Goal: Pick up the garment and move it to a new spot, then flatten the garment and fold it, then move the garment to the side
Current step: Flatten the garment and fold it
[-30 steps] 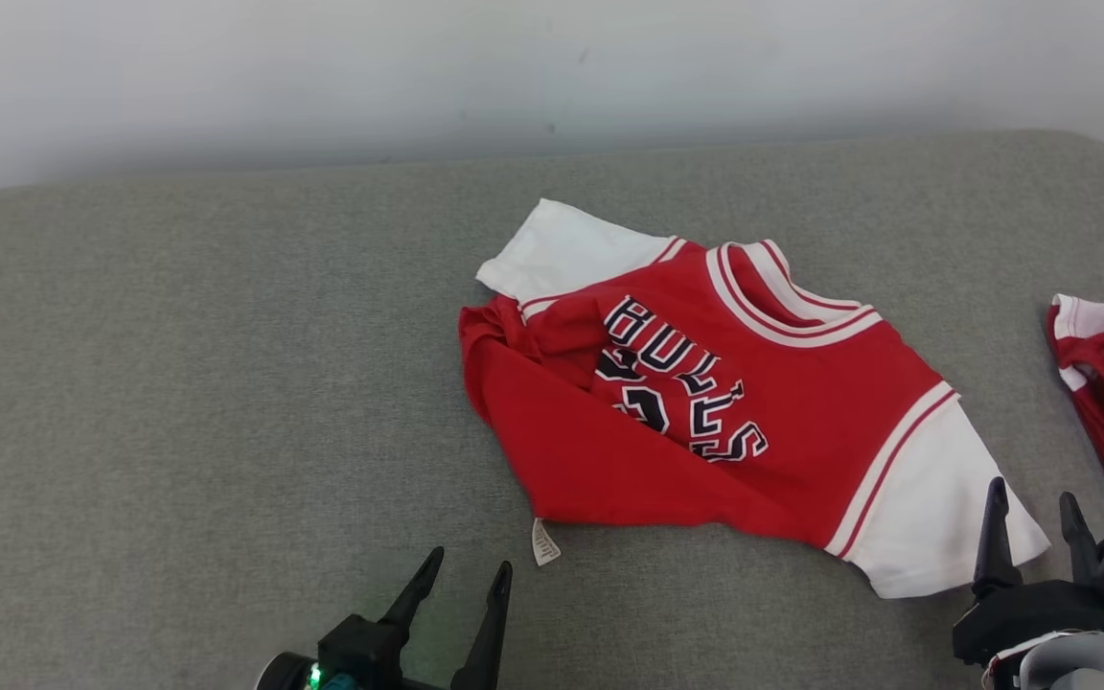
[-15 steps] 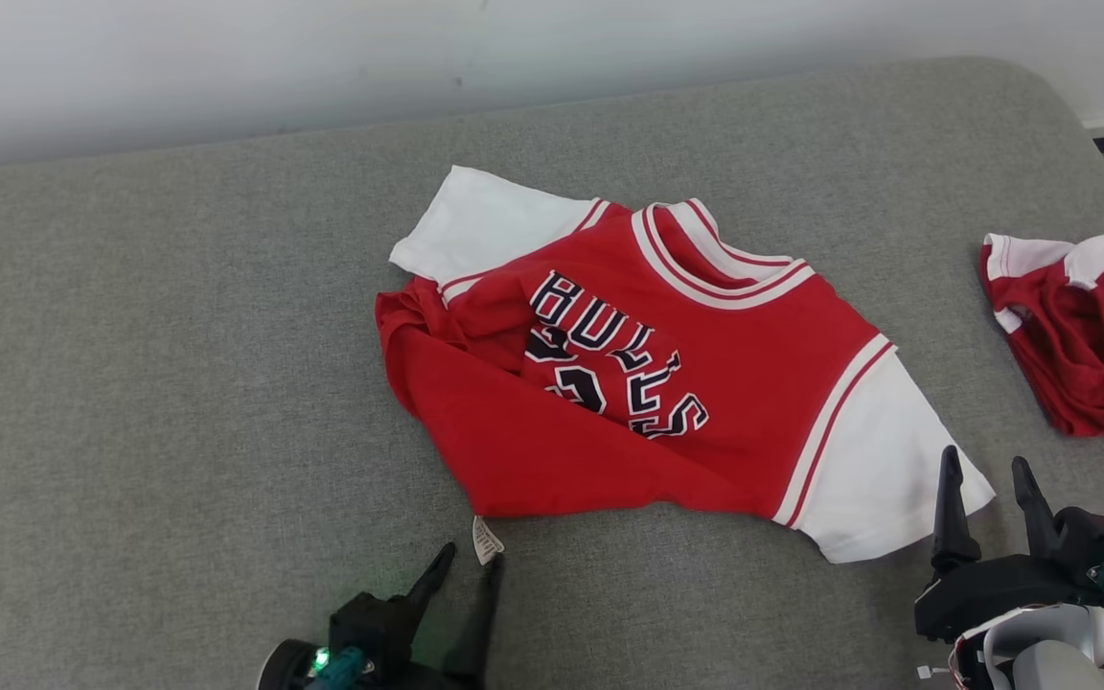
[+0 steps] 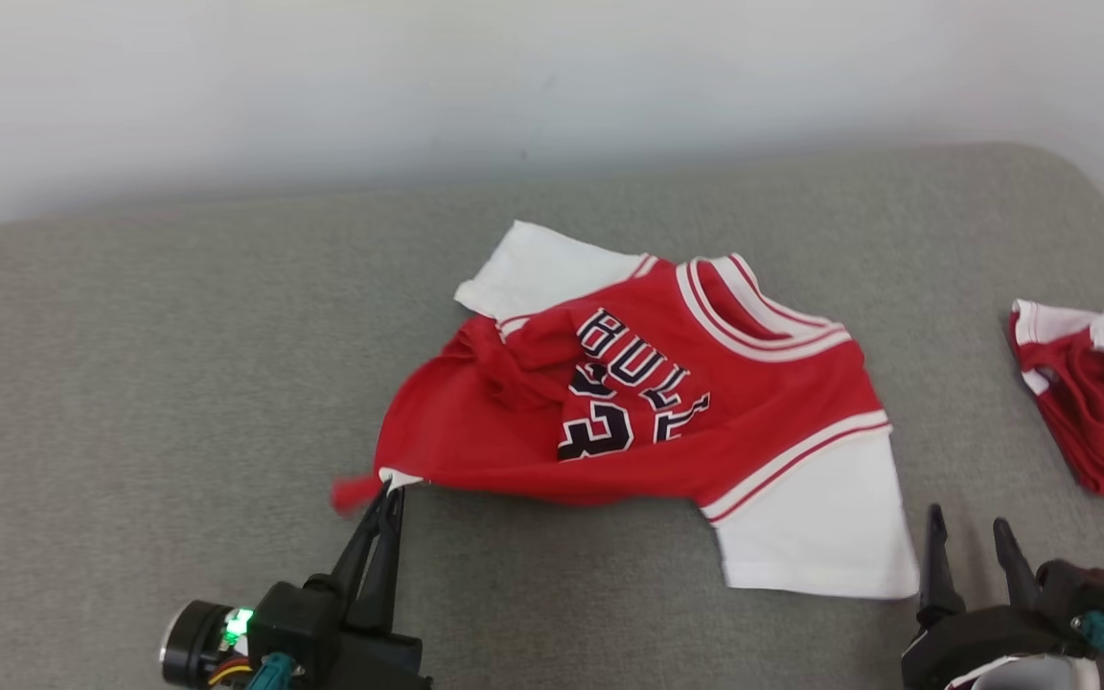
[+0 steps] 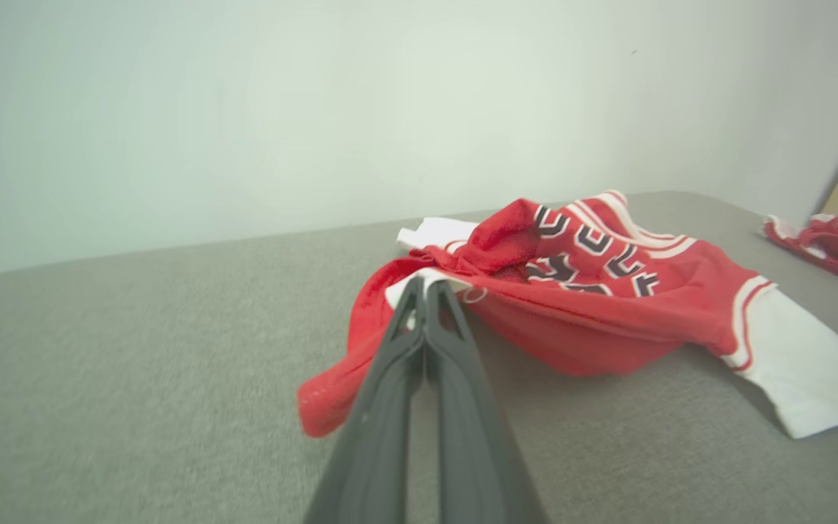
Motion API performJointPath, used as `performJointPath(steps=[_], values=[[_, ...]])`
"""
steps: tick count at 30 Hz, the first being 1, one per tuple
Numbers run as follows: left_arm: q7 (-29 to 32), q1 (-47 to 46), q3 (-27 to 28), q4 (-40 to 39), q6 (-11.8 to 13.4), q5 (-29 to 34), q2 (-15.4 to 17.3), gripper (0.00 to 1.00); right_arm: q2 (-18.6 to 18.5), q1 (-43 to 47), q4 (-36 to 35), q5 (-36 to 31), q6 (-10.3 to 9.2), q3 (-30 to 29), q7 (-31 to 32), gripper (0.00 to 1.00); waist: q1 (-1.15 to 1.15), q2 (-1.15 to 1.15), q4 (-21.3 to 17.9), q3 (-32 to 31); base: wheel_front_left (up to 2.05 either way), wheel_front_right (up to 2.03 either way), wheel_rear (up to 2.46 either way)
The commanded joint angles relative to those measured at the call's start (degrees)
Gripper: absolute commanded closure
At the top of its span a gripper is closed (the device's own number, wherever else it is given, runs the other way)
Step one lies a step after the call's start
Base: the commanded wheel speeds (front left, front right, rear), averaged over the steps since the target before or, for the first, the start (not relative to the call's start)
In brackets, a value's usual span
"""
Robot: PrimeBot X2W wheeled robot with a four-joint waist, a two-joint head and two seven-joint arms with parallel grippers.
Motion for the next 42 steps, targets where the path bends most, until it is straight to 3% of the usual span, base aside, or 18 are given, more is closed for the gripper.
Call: performJointPath(steps=[1,6,7,8,9,16,24,42], values=[[-0.2,1.5,0.4,-1.3,0.3,1.7,0.7,1.0,0.4,1.2,0.4,0.3,-0.16,0.1,0.0,0.0,0.0,0.0,3.6,-4.3,0.0,0.0,0.0],[-0.2,3.3,0.6,-0.7,0.4,5.3,2.8,1.0,0.9,2.3,1.4,0.9,-0.16,0.4,0.0,0.0,0.0,0.0,5.2,-6.2,0.0,0.0,0.0],[-0.2,4.4,0.9,2.0,0.8,5.3,3.1,0.75,0.9,2.5,1.6,1.1,-0.16,0.5,0.0,0.0,0.0,0.0,5.2,-6.4,0.0,0.0,0.0],[-0.2,5.0,1.1,4.8,0.9,5.3,3.3,0.29,1.0,2.7,1.7,1.3,-0.16,0.6,0.0,0.0,0.0,0.0,5.2,-6.6,0.0,0.0,0.0],[-0.2,4.6,1.3,6.9,1.2,5.1,3.3,0.0,1.0,2.8,1.9,1.4,-0.16,0.8,0.0,0.0,0.0,0.0,5.1,-6.7,0.0,0.0,0.0],[-0.2,6.9,4.5,14.7,2.6,2.0,2.4,0.0,1.0,3.3,2.1,3.1,-0.16,2.4,0.0,0.0,0.0,0.0,3.5,-7.3,0.0,0.0,0.0],[-0.2,9.9,8.7,11.4,3.4,0.8,1.3,0.0,1.0,5.8,-2.5,2.7,-0.15,3.4,0.0,0.0,0.0,0.0,2.7,-8.8,0.0,0.0,0.0],[-0.2,12.5,13.9,5.6,1.9,2.3,0.2,0.0,1.0,9.7,-10.9,0.9,-0.16,12.2,0.0,0.0,0.0,0.0,2.1,-11.2,0.0,0.0,0.0]])
